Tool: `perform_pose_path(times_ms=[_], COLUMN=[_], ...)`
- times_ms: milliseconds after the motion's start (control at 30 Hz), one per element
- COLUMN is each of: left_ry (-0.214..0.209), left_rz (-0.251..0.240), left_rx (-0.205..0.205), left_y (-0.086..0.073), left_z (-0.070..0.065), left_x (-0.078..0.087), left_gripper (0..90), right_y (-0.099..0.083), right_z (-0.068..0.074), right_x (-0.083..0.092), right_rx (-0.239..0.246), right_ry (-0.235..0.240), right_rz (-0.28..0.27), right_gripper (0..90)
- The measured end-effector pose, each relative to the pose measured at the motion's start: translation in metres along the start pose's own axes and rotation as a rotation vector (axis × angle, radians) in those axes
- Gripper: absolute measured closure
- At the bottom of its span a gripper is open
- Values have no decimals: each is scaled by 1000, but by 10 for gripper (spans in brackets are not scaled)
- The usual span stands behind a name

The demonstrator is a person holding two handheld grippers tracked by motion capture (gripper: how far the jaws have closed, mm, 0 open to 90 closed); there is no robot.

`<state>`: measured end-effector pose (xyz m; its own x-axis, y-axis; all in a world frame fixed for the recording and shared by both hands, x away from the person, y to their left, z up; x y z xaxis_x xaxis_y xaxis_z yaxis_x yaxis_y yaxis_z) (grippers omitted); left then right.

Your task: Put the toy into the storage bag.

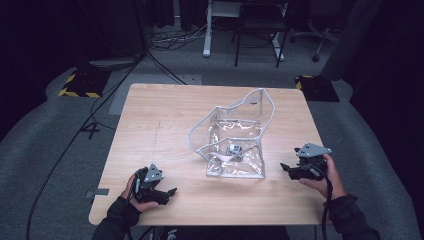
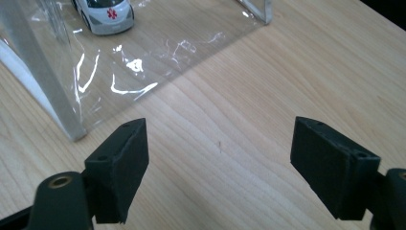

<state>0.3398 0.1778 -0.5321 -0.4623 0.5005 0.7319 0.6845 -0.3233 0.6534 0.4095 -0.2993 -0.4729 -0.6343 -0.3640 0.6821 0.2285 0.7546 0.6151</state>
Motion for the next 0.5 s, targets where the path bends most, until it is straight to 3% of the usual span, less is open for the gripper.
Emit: perform_pose_path(times_ms=[500], left_ry=[0], left_rz=[0], left_rx=[0], left_y=[0], left_z=[0], left_x=[0], left_gripper=[154], right_y=[-28], right_z=[13], right_x=[3], right_rx=[-33], right_ry=[29], right_rz=[20], right_gripper=[206])
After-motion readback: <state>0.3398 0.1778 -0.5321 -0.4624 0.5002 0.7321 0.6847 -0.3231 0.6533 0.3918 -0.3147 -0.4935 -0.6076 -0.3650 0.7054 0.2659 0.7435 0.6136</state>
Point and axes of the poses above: each handheld gripper's, and its own axes: x roughly backward along the jaws, y roughly out of its top, z roughly to its left, the point moved 4 cm from there along -x, roughly forward along the jaws, and after that the axes turned 14 degrees about x, right-handed, at the moved point
